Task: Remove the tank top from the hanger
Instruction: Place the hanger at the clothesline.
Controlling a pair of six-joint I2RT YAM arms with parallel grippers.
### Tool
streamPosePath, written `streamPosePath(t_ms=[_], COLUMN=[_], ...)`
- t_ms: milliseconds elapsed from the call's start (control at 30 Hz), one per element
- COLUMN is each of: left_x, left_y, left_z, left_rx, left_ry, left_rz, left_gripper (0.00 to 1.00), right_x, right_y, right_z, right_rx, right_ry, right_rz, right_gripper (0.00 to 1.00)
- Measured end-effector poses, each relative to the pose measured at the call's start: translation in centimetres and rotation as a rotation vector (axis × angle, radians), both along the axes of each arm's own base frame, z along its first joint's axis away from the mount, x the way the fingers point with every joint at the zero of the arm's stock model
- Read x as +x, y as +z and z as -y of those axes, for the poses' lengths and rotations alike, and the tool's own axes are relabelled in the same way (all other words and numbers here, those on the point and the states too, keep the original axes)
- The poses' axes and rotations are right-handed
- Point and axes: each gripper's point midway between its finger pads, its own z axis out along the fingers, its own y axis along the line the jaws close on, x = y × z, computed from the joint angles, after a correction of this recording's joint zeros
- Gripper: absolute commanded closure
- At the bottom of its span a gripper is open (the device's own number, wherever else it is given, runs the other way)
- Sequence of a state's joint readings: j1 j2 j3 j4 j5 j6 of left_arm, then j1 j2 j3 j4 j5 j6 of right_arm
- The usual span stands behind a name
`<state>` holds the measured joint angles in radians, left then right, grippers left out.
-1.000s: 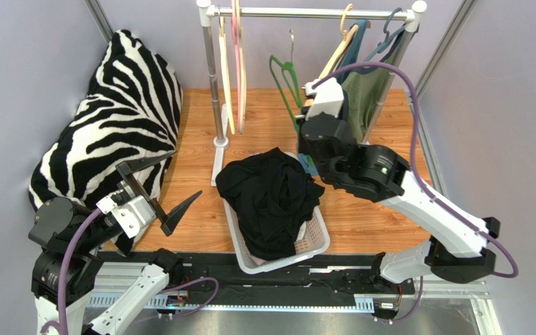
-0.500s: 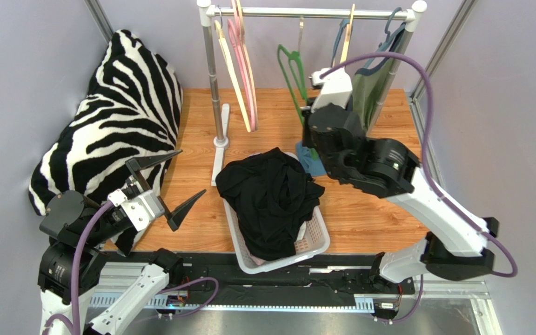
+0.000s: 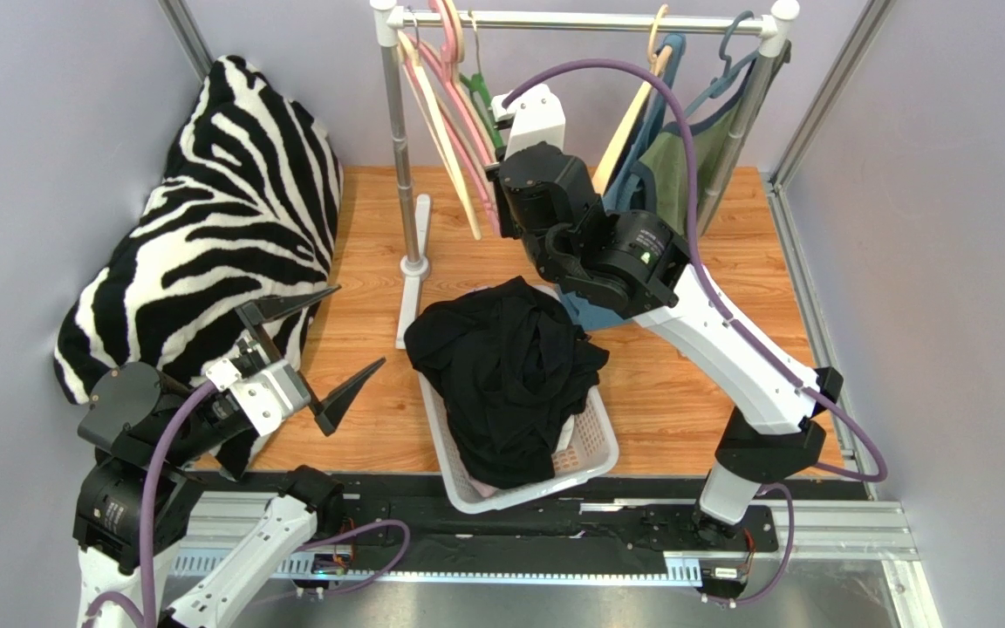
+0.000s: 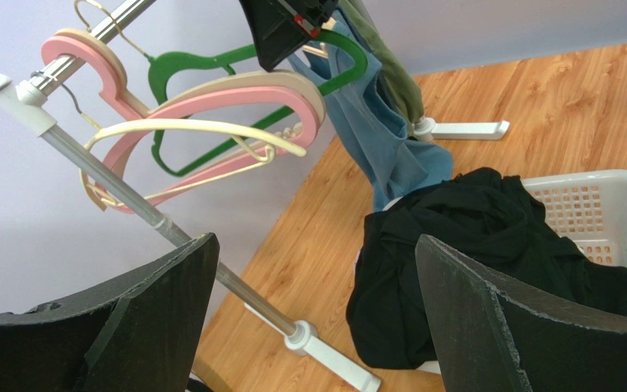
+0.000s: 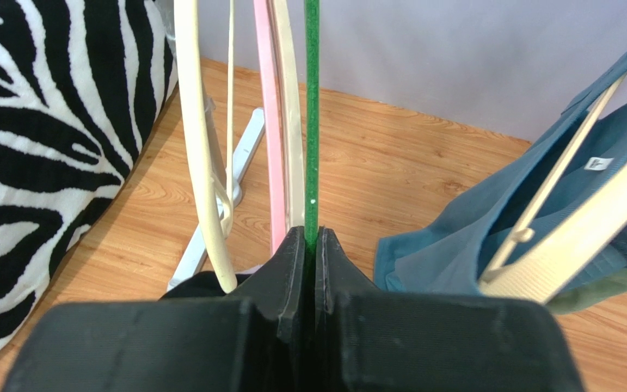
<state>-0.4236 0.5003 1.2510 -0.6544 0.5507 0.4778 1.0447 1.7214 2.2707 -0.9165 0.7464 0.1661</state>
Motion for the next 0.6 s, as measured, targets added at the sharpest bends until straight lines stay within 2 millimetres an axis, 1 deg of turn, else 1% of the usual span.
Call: streamPosePath(t_ms=[167,400,600], left_x=[0.0,0.0,-0.1], left_y=[-0.3,-0.7,-0.8], left_z=[-0.2,-0.2,-0.2], left_rx=[0.001,0.003,0.003], left_ry=[0.009,0.010,0.011], left_rz=[0.000,-0.004,-0.004], left_gripper=[0.01,0.01,0.01], right_x=[0.6,0.5,1.7], right_y=[0.3,0.3,0.9], right_z=[0.3,0.4,1.2], right_rx=[0.008,0.006,0.025], right_ry=[-0.003,0.005,-0.020], right_rz=[0.009,0.013,0.030], right_gripper=[1.00,1.00,1.00])
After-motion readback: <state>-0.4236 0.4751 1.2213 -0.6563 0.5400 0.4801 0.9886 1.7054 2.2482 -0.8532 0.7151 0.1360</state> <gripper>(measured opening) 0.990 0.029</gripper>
